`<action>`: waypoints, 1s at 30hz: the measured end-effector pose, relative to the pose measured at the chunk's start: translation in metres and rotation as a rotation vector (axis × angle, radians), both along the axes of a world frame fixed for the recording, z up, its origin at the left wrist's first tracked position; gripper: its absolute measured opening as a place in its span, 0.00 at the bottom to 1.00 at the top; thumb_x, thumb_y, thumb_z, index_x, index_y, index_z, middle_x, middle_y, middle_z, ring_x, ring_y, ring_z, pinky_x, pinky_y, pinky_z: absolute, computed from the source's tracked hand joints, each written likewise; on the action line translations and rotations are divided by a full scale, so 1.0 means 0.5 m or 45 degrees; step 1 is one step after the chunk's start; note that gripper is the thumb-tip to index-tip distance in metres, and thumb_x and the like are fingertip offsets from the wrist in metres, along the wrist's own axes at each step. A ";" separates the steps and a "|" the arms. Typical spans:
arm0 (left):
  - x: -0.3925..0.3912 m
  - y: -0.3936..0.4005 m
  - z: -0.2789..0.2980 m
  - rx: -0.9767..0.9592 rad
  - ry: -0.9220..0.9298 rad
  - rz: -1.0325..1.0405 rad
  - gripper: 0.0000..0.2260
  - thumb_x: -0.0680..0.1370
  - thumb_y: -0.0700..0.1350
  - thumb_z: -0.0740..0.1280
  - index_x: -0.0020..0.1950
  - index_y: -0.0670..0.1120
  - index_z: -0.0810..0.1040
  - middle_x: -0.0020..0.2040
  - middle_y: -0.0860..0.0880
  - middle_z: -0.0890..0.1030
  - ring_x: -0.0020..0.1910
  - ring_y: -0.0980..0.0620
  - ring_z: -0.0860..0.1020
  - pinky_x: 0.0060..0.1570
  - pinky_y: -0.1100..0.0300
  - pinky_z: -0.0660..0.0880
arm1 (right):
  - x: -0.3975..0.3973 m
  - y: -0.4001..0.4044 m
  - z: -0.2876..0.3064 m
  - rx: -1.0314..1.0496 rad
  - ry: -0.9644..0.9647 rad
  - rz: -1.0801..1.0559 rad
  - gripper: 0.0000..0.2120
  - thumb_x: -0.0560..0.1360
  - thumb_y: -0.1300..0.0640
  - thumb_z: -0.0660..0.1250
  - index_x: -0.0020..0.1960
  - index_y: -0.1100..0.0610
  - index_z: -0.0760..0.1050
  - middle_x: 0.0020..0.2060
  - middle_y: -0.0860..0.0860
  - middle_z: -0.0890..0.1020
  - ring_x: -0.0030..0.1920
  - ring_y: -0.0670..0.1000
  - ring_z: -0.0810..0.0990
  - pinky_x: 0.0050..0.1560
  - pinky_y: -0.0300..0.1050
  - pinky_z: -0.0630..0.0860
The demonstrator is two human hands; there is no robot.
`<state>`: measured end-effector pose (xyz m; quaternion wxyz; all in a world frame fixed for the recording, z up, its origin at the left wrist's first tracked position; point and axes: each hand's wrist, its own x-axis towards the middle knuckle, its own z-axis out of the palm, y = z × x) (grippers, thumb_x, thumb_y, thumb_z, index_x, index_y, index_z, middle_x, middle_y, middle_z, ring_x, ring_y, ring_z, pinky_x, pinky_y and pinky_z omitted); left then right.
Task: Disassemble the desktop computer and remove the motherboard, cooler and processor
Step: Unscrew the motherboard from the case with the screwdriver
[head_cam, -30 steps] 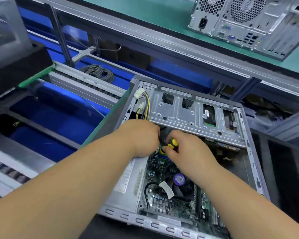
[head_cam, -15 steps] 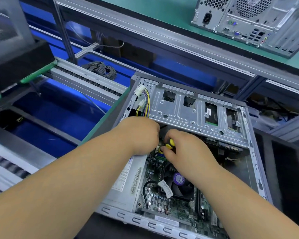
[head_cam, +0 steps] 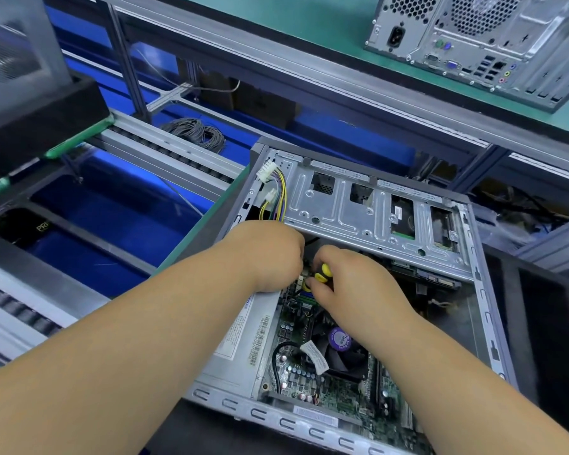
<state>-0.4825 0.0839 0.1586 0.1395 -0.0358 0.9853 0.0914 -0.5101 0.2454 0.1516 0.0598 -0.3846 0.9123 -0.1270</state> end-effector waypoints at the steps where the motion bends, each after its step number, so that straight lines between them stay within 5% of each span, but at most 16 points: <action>1: 0.000 -0.001 0.000 0.004 -0.001 0.001 0.11 0.78 0.45 0.58 0.54 0.52 0.78 0.47 0.51 0.80 0.47 0.49 0.77 0.45 0.55 0.76 | 0.000 0.000 0.000 0.000 0.002 0.004 0.09 0.78 0.48 0.65 0.53 0.51 0.70 0.42 0.48 0.75 0.43 0.54 0.75 0.41 0.48 0.73; 11: -0.003 -0.001 -0.007 -0.012 0.028 -0.029 0.09 0.77 0.45 0.58 0.51 0.50 0.77 0.40 0.53 0.75 0.42 0.49 0.75 0.37 0.58 0.68 | 0.001 -0.003 0.003 -0.016 -0.046 0.135 0.11 0.77 0.54 0.66 0.58 0.53 0.70 0.50 0.50 0.75 0.48 0.55 0.74 0.45 0.50 0.73; 18: -0.003 -0.001 -0.005 0.025 0.042 -0.026 0.08 0.76 0.44 0.58 0.48 0.51 0.76 0.38 0.53 0.75 0.41 0.49 0.75 0.38 0.58 0.71 | -0.004 0.000 0.004 -0.054 -0.040 0.238 0.12 0.76 0.65 0.65 0.58 0.57 0.71 0.51 0.53 0.75 0.50 0.55 0.72 0.48 0.51 0.70; 30: 0.001 -0.008 0.001 0.155 0.025 -0.026 0.10 0.74 0.43 0.63 0.39 0.58 0.76 0.36 0.54 0.77 0.38 0.54 0.75 0.33 0.62 0.67 | -0.010 0.008 0.006 -0.059 -0.097 0.218 0.07 0.77 0.61 0.64 0.54 0.56 0.69 0.51 0.51 0.75 0.50 0.53 0.71 0.49 0.50 0.69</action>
